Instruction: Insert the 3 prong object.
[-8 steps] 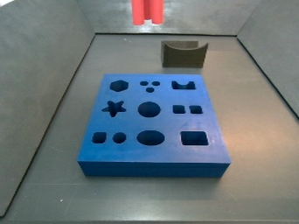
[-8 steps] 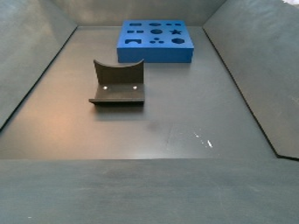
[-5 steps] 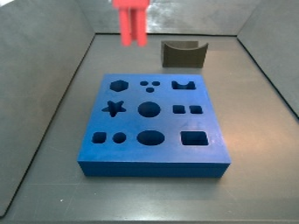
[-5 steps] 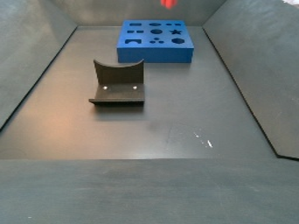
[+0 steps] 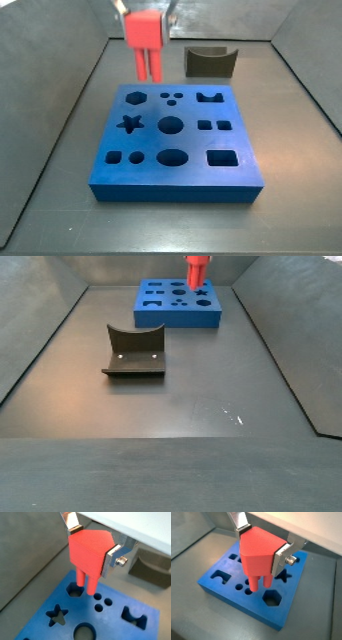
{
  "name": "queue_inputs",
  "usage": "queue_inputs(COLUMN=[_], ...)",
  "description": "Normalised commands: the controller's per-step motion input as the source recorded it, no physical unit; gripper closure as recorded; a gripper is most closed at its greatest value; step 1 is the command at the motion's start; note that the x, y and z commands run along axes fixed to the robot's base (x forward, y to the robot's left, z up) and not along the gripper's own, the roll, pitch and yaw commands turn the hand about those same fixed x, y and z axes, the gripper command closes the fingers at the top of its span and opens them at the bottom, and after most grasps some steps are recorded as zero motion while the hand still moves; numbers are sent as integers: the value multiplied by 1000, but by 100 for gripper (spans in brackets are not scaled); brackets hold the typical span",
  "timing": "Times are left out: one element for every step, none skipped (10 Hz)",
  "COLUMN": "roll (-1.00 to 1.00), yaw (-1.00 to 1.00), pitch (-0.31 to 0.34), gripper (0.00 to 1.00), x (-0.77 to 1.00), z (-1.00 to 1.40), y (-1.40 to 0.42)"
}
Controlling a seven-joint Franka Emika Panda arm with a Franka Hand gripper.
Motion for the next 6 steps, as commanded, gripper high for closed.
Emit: queue_inputs(roll=[93,151,164,0,0,33], yaw=[-286,-191,-120,-17,-66,-206], pitch=[-30,0,0,0,0,0], gripper=[100,100,100,100,100,100], x=[0,0,0,86,240,386], z=[-437,-246,-217,-3,-66,-229], y=[0,-6,0,0,0,-43])
